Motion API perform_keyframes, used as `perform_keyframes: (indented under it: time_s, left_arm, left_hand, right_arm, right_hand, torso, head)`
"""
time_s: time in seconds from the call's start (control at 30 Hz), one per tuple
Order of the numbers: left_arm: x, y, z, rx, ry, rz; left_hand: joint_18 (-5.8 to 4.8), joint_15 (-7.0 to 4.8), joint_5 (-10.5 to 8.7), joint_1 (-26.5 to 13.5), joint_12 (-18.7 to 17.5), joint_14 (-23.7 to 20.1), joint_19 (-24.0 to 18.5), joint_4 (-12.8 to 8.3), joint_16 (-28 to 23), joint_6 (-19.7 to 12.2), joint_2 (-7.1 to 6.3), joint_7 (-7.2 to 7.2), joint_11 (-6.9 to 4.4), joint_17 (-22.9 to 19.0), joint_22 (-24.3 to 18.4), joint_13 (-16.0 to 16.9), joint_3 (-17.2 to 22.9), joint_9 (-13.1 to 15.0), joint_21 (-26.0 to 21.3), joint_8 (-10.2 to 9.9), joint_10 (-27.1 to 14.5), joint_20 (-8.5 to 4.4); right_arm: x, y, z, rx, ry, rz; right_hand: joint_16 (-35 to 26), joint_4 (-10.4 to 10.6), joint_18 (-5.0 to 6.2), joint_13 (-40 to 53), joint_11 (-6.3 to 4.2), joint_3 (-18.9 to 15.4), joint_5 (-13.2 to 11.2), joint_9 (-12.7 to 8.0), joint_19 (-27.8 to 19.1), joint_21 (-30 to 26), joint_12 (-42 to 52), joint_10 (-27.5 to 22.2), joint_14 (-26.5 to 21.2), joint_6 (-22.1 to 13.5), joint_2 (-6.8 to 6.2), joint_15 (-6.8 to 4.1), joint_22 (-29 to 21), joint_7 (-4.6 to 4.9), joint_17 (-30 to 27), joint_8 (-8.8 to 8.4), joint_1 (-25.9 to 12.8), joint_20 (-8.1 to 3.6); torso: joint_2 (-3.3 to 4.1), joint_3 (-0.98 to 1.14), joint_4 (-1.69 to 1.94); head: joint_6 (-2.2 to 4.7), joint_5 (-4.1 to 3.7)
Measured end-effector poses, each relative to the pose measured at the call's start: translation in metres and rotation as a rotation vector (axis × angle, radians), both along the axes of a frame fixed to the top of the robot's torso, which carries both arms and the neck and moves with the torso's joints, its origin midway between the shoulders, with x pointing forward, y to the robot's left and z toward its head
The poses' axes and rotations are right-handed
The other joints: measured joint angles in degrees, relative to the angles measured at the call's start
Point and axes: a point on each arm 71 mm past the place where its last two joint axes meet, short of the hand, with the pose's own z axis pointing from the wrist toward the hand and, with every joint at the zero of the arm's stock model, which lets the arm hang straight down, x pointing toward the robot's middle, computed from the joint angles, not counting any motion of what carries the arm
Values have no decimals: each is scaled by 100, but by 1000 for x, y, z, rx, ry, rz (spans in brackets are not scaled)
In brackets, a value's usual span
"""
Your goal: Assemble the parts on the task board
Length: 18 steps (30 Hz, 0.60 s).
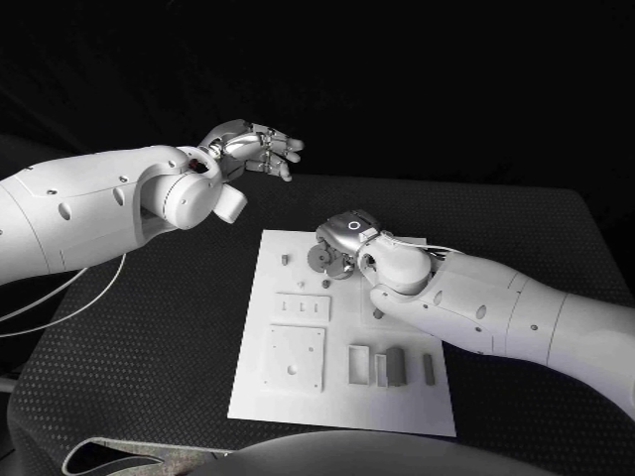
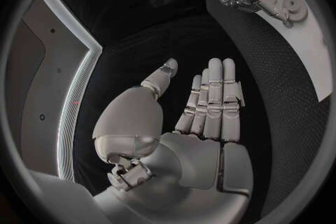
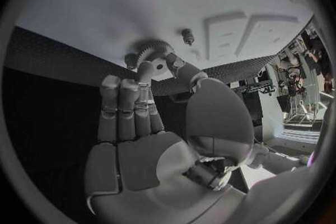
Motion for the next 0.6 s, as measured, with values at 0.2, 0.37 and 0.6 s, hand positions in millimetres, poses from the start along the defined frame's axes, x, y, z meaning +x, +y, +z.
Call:
perform_keyframes:
  time_s: [0.2,0.37,0.6]
  left_arm:
    - [0,-1,0,0,0,-2]
    - [0,0,0,0,0,-1]
    - [0,0,0,0,0,-1]
  left_hand:
    - [0,0,0,0,0,0,0,0,0,0,0,0,0,0,0,0,0,0,0,0,0,0]
    - [0,0,0,0,0,0,0,0,0,0,0,0,0,0,-1,-1,0,1,0,0,0,0]
    - [0,-1,0,-24,0,1,0,0,0,0,-23,0,0,0,-1,-1,0,1,0,0,0,0]
  right_arm:
    - [0,0,0,0,-1,-1]
    - [1,0,0,-2,-2,-4]
    - [2,-1,-1,-2,-4,-5]
  right_hand:
    - [0,-1,1,0,0,-1,0,125,0,-22,0,0,0,1,0,0,5,0,-6,11,0,0]
    - [0,0,11,0,0,-1,0,169,0,-22,0,0,0,12,0,1,5,5,-6,11,0,0]
    - [0,0,16,-6,0,-1,0,202,0,-22,0,0,1,28,0,2,4,6,-11,11,0,0]
  torso:
    - [0,0,1]
    - [0,-1,3]
    - [0,-3,1]
  head:
    - [0,-7]
    - [0,-12]
    - [0,-13]
